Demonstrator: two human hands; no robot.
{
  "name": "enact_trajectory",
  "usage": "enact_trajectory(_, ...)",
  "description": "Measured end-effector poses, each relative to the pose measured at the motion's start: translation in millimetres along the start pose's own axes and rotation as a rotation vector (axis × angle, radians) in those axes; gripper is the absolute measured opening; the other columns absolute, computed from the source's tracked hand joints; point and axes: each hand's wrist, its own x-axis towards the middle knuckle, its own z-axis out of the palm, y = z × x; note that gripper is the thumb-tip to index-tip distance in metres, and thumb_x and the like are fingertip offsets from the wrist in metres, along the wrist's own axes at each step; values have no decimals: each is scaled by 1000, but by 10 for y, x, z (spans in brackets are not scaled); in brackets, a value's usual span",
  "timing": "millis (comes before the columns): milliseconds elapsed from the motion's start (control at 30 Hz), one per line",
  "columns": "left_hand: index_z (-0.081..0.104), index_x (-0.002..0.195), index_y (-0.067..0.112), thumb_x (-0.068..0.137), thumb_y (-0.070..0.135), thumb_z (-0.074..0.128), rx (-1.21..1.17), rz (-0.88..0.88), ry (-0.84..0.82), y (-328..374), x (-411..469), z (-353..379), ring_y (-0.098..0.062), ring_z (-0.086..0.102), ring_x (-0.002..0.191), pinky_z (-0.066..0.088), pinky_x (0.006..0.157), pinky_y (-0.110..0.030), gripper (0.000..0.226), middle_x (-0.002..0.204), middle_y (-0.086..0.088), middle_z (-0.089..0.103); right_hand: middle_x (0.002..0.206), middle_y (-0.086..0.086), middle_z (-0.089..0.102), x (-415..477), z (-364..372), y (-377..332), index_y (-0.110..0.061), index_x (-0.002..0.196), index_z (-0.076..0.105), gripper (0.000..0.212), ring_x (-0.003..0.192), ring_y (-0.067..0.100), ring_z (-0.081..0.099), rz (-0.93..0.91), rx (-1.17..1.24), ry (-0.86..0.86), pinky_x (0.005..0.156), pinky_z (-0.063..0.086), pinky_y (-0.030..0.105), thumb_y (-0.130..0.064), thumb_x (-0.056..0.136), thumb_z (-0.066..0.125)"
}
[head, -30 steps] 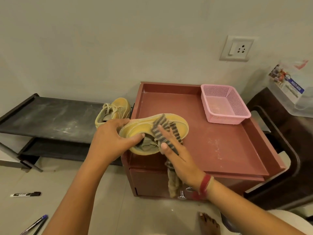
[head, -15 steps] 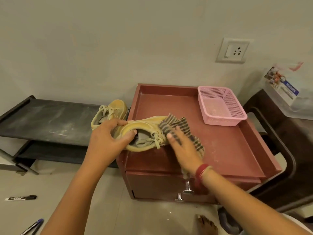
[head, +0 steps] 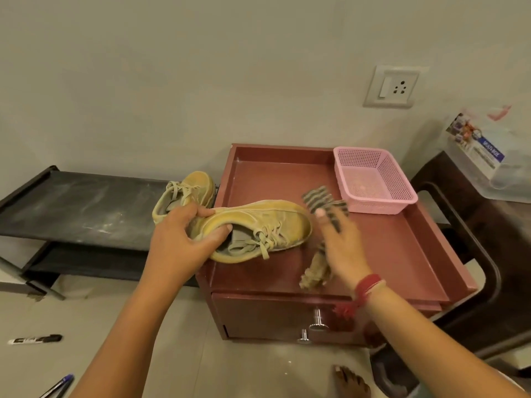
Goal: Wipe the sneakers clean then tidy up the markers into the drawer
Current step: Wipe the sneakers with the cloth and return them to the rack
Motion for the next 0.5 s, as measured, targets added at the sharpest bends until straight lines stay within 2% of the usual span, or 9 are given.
enact_trajectory(67,67,89,31,72,38,77,-7,-13,1,8,8,-2,7,54,84,42,66,-18,21,94,15,63,131,-3,54,-137,133,188,-19,131,52,38,127,12,44,-174,-359,-289,105,34,26,-33,96,47)
enact_trajectory(100,67,89,31,71,39,77,-15,-18,-4,5,14,-6,6,54,85,43,66,-19,21,94,16,63,141,-3,46,-195,182,256,-18,137,46,41,135,8,30,-243,-413,-370,110,25,21,-27,97,46)
enact_trajectory(167,67,88,32,67,44,79,-27,-18,-32,-18,19,-26,6,55,87,45,69,-20,27,96,16,64,149,-5,33,-183,156,336,-19,143,36,46,137,2,14,-338,-507,-419,115,13,22,-15,97,43)
enact_trajectory(233,67,91,33,59,55,73,-26,-12,-70,-41,15,-46,7,54,91,45,73,-19,39,100,18,62,152,-10,25,-45,29,409,-25,145,31,55,139,4,11,-453,-789,-408,118,4,30,-9,93,42)
enact_trajectory(300,67,93,34,55,62,67,-23,-19,-84,-36,19,-53,8,52,92,44,74,-19,47,102,19,61,153,-11,23,101,-61,456,-29,145,29,59,144,14,13,-459,-992,-289,115,-1,34,-8,92,41)
enact_trajectory(367,67,93,34,59,57,71,-21,-37,-79,-19,27,-57,9,52,89,43,71,-19,41,100,19,61,155,-9,21,126,7,436,-29,145,30,58,145,19,13,-365,-946,-239,116,1,33,-6,92,40)
enact_trajectory(500,68,90,31,71,39,79,-34,-28,-69,-35,31,-45,11,53,88,40,69,-15,24,99,18,63,151,-11,27,-89,121,363,-24,140,41,59,144,10,9,-296,-567,-411,115,4,21,5,89,42)
